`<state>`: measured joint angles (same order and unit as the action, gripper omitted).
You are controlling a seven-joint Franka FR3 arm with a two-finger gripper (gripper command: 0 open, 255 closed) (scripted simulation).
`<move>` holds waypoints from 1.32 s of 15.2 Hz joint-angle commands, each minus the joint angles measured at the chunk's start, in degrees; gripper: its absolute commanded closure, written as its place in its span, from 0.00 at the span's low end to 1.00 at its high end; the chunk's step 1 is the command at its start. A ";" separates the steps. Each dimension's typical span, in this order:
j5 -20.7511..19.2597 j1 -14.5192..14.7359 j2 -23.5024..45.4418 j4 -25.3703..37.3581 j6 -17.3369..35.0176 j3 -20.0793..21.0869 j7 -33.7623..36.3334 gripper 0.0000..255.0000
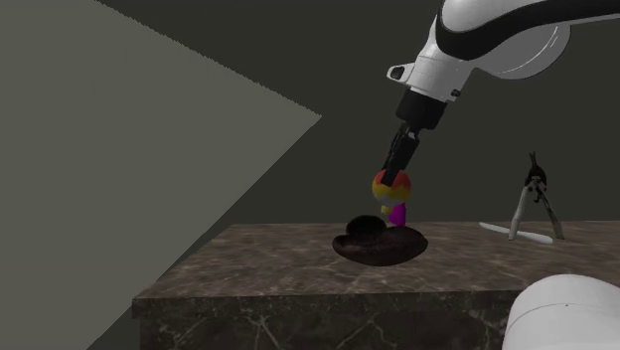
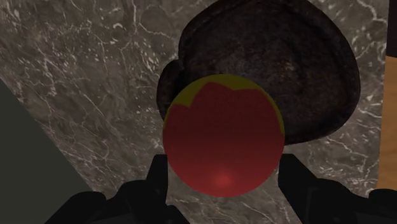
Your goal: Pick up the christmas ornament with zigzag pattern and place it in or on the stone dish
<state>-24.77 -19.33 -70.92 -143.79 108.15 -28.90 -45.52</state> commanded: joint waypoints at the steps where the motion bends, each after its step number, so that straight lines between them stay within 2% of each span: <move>1: -0.59 -0.50 -0.79 -1.79 1.03 -0.61 -0.06 1.00; 6: -2.14 -1.71 -2.37 -5.98 3.59 -2.26 -0.20 1.00; 13: -2.14 -1.71 -2.37 -5.98 3.58 -2.26 -0.20 1.00; 14: -2.14 -1.71 -2.37 -5.98 3.59 -2.26 -0.20 0.00; 19: -2.15 -1.71 -2.37 -5.98 3.59 -2.26 -0.20 0.00; 20: -1.35 -1.74 -2.90 -4.55 1.56 -1.27 -0.44 0.00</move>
<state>-26.54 -21.09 -73.62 -149.23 110.85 -30.65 -45.78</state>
